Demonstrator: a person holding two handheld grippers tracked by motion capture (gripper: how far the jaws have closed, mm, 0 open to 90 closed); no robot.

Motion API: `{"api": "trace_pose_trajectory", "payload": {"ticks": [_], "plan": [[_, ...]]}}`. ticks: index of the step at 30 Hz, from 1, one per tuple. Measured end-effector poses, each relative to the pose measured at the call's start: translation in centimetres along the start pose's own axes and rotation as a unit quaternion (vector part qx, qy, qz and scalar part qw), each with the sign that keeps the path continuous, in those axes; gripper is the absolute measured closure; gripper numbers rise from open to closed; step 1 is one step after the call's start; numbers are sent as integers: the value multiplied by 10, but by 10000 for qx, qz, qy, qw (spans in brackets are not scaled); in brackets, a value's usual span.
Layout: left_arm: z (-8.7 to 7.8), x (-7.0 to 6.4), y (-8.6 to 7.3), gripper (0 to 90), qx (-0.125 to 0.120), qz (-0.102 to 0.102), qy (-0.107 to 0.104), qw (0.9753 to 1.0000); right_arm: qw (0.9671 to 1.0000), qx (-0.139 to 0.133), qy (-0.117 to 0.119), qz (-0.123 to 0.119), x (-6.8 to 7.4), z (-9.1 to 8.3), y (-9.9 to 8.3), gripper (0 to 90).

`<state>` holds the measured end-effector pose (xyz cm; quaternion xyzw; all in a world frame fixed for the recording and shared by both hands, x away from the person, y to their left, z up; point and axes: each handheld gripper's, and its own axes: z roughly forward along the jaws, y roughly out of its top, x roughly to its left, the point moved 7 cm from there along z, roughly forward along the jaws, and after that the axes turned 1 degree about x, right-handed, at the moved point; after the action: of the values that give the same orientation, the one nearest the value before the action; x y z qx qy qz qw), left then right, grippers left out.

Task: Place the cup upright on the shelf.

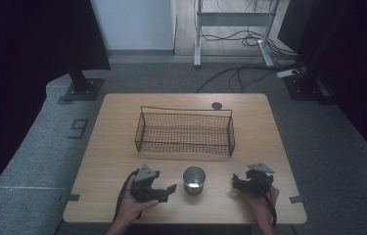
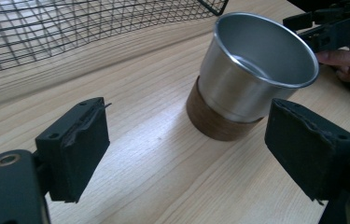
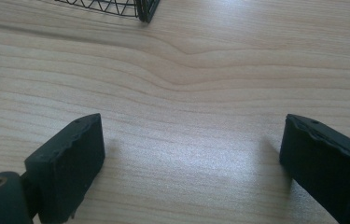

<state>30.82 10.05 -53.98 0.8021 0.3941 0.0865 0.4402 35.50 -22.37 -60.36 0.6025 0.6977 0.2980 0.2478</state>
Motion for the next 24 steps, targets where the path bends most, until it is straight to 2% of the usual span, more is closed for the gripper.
{"api": "trace_pose_trajectory", "payload": {"ticks": [6, 15, 24], "plan": [[5, -5, 1, 126, 38, 16, -51, 10000, 10000, -7, -8, 6, 0, 0, 0, 69], [12, -20, 10, 111, -56, 64, -276, 9996, 10000, -8, -5, 5, 0, 0, 0, 70], [25, -29, 11, 100, 62, 191, -300, 9993, 10000, -17, -9, 18, 0, 0, 0, 75]]}}
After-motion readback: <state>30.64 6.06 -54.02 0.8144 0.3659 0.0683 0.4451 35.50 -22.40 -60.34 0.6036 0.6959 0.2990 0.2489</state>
